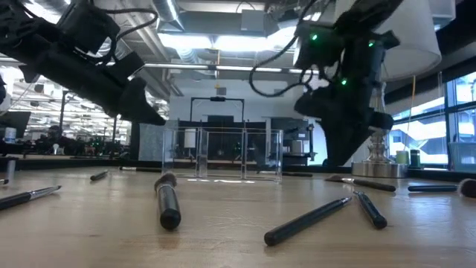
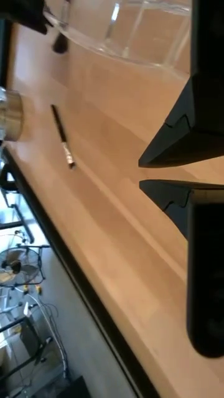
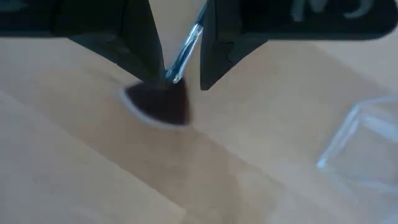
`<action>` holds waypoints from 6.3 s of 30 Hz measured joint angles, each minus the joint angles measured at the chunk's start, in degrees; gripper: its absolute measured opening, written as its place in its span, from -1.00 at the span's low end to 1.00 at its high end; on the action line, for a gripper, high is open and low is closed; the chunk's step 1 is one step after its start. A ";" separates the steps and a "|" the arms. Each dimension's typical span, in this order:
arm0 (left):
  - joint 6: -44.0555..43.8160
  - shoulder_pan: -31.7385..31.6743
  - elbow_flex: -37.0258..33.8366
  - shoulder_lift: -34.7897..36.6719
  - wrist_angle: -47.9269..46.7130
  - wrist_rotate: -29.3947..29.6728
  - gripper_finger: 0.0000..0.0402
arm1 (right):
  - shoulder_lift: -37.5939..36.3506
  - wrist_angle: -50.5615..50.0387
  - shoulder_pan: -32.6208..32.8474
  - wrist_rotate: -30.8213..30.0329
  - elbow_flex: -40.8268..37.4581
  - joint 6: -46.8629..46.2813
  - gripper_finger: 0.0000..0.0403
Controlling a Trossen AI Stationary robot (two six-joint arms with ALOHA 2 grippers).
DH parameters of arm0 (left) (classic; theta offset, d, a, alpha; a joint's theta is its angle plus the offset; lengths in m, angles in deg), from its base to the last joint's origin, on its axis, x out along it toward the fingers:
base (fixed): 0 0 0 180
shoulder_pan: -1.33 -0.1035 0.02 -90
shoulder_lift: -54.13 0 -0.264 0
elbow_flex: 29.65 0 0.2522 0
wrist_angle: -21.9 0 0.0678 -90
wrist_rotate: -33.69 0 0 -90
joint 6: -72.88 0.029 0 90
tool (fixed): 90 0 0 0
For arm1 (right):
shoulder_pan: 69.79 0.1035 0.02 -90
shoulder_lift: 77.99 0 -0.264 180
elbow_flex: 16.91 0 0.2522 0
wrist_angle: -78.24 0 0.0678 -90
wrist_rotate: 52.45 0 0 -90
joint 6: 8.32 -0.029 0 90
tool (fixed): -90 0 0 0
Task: Put items in baskets/containers
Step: Put the highlighter brush into the transparent organizer, then put the eyeshadow brush into the transparent organizer
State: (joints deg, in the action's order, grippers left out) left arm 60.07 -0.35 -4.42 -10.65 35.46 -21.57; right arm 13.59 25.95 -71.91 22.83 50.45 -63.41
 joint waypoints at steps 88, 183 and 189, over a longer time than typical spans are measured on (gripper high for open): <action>0.39 0.84 -0.07 -0.47 5.74 11.59 -0.82 | 2.04 52.89 3.61 -13.99 7.20 51.56 -0.20; 2.58 -9.35 -0.07 -0.47 5.49 5.51 -0.66 | 19.66 16.75 -23.10 17.05 21.71 51.36 -0.98; 1.47 -9.33 -0.07 -0.47 4.18 1.25 -0.66 | 10.62 19.81 -17.53 12.69 21.93 49.92 -0.99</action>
State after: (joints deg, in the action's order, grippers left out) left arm 61.55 -9.68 -4.49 -11.13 39.64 -20.33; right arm 24.21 45.76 -89.44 35.52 72.38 -13.49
